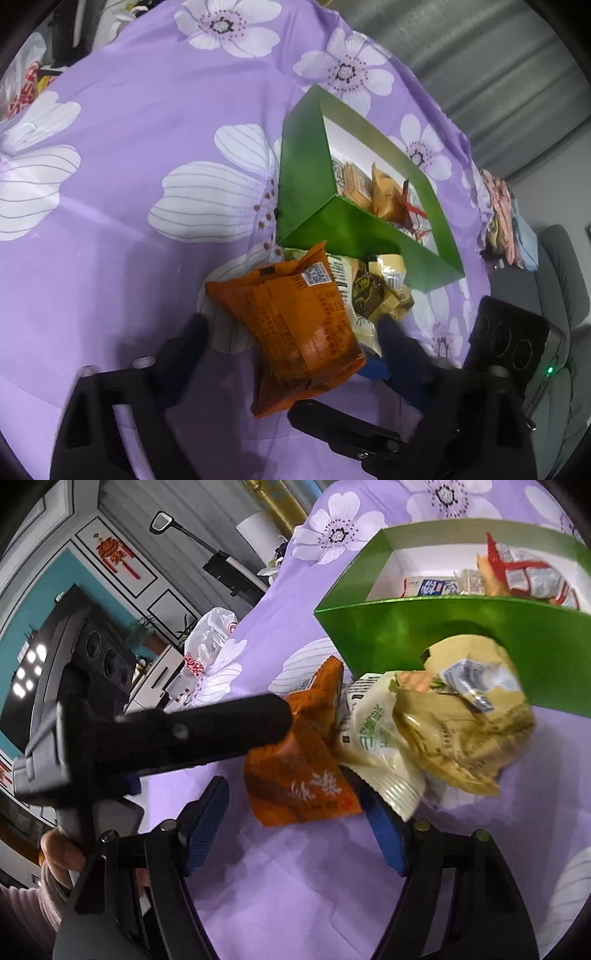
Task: Organize snacks
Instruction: 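Grasp the orange snack bag with the right tool, then lift the orange snack bag and carry it over the green box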
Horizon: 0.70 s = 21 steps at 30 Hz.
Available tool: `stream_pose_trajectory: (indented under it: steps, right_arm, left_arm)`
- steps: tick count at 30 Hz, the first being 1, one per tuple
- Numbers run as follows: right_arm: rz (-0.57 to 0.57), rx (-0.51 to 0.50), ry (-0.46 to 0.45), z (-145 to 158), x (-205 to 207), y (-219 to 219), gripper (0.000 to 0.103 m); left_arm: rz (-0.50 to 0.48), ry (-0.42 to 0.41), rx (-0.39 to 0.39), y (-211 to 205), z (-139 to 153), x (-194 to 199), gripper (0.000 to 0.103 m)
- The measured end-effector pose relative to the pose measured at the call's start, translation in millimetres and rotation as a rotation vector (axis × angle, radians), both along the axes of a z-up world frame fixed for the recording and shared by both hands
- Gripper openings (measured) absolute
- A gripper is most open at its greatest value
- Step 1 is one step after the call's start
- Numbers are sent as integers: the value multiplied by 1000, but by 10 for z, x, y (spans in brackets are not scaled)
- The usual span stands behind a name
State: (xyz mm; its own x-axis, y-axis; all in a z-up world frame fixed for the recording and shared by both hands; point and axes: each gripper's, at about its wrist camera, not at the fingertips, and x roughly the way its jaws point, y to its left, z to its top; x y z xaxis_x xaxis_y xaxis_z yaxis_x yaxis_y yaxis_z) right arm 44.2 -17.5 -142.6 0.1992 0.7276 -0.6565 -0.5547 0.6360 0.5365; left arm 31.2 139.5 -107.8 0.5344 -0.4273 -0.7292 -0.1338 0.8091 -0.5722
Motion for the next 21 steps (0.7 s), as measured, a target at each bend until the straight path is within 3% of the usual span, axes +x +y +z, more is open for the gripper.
stream_pose_trajectory:
  steps: [2,4,6,21]
  right_arm:
    - [5,12,8,-16,6,36,69]
    - [19,27,34,-42,32,54,49]
    - [36,27,43,-60,30,83,33]
    - [122,24,-59,140,-289,32,25]
  left_arm:
    - [-17,15,-18,0,-39,18,68]
    - [-36,15,6,-34,-29,21,56]
    - [-53,14,38,-80,-12,13,52]
    - [-78,-54,143,-260,260,-392,47]
